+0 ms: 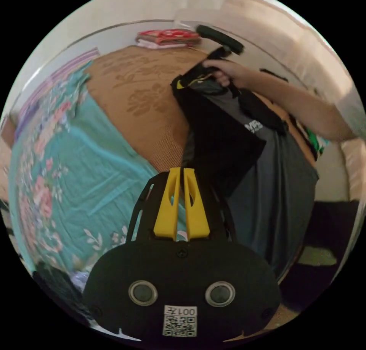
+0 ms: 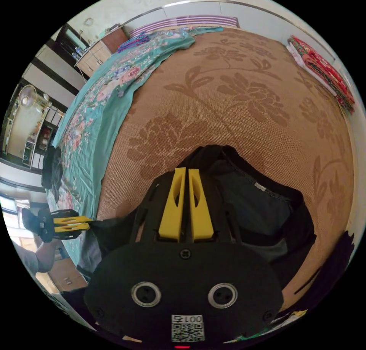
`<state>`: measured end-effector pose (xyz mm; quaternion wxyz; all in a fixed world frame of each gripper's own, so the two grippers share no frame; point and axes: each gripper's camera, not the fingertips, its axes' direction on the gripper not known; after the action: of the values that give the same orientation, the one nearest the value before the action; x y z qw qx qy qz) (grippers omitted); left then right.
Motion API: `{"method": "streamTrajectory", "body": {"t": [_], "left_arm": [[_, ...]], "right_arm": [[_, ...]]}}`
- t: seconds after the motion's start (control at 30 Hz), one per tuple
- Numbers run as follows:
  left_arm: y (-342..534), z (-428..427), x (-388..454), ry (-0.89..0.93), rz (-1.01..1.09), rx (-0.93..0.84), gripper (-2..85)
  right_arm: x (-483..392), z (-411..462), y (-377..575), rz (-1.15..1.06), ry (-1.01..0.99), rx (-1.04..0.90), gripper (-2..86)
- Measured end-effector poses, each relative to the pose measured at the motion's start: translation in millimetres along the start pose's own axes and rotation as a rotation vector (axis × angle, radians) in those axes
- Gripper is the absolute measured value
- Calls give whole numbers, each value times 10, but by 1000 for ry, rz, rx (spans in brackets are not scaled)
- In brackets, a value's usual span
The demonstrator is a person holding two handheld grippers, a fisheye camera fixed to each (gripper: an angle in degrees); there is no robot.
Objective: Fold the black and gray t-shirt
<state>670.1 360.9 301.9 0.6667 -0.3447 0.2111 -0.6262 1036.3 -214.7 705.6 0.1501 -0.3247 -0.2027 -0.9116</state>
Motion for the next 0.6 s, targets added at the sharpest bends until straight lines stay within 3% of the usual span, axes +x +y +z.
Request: {"method": "streamTrajectory", "body": {"t": [0.23,0.43,0.6], "left_arm": [[600,18,-903,235,-476,123,-8],[989,194,-1343,390,-689,201,-9],[1233,324,-1589,444,-763,190,-6]], "right_arm": [[177,309,-17,74,-56,-67,9],[283,749,68,10,-48,-155,13],[571,955,344,40,-208,-196,31]]}}
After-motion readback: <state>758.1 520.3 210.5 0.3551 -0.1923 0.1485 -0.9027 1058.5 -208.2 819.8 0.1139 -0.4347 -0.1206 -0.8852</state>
